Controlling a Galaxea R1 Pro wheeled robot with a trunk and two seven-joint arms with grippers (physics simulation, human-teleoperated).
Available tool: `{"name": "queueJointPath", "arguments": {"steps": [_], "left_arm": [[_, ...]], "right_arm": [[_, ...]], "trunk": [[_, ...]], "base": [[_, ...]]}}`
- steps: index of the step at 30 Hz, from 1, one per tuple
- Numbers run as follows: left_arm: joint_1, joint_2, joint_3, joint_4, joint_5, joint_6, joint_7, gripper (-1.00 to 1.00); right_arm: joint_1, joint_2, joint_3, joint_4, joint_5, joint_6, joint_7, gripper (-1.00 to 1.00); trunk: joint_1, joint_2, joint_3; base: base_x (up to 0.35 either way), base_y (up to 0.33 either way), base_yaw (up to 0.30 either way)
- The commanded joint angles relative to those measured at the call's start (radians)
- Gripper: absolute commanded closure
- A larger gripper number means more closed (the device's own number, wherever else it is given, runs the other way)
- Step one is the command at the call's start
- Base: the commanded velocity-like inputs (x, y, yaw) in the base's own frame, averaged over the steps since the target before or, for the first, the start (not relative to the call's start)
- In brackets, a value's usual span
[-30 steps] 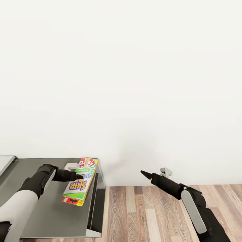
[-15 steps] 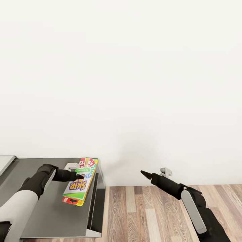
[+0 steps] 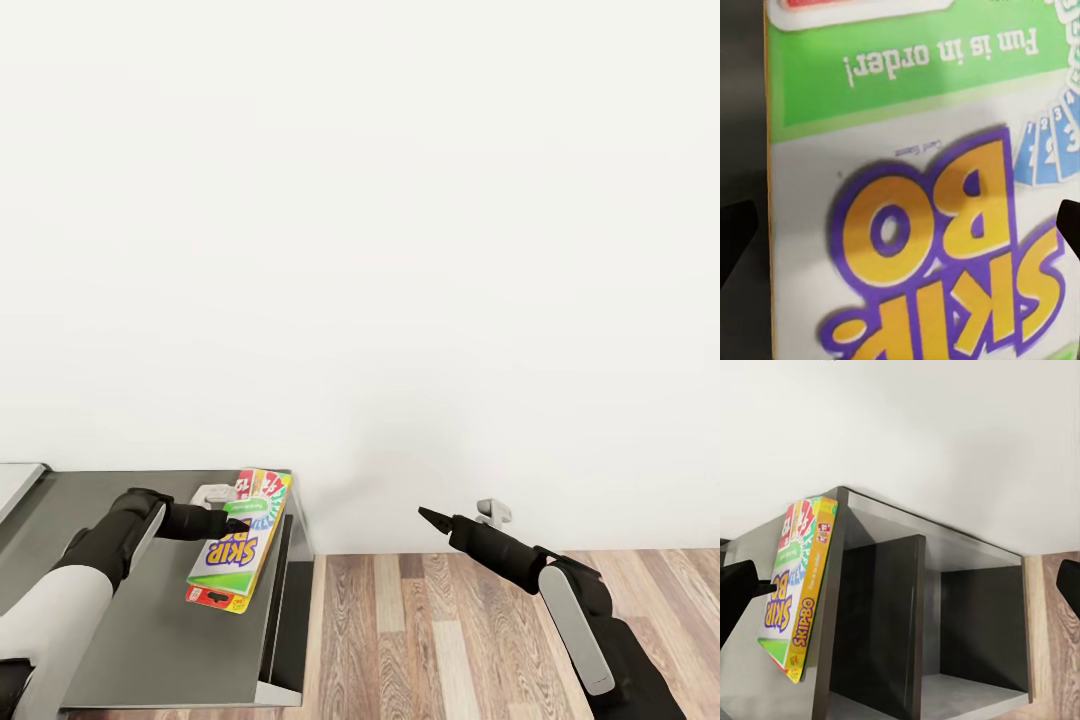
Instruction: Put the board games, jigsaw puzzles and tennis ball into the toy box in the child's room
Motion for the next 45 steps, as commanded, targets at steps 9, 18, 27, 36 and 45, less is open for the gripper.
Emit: {"name": "queueJointPath", "arguments": {"steps": [9, 18, 27, 36, 45], "left_arm": [[-0.001, -0.002, 0.003, -0.001, -0.011, 0.003, -0.019, -1.00], [-0.001, -0.003, 0.002, -0.001, -0.010, 0.003, -0.021, -1.00], [-0.001, -0.004, 0.002, -0.001, -0.009, 0.002, -0.022, -1.00], [-0.001, -0.004, 0.002, -0.001, -0.009, 0.002, -0.022, -1.00], [-0.001, -0.005, 0.001, -0.001, -0.009, -0.005, -0.023, -1.00]], "right_arm": [[-0.001, 0.001, -0.001, 0.000, -0.001, 0.006, 0.003, -1.00], [-0.001, 0.001, -0.002, 0.002, -0.001, 0.006, 0.003, -1.00], [-0.001, 0.000, -0.002, 0.000, -0.001, 0.006, 0.003, -1.00], [-0.001, 0.000, -0.002, -0.001, -0.001, 0.006, 0.003, -1.00], [-0.001, 0.000, -0.002, -0.001, -0.001, 0.006, 0.003, -1.00]], "trunk": [[0.001, -0.002, -0.002], [0.001, -0.002, -0.002], [0.001, -0.002, -0.002], [0.001, -0.002, -0.002], [0.001, -0.002, -0.002]], "base": [[0.000, 0.000, 0.000], [0.000, 0.000, 0.000], [0.000, 0.000, 0.000], [0.000, 0.000, 0.000], [0.000, 0.000, 0.000]]}}
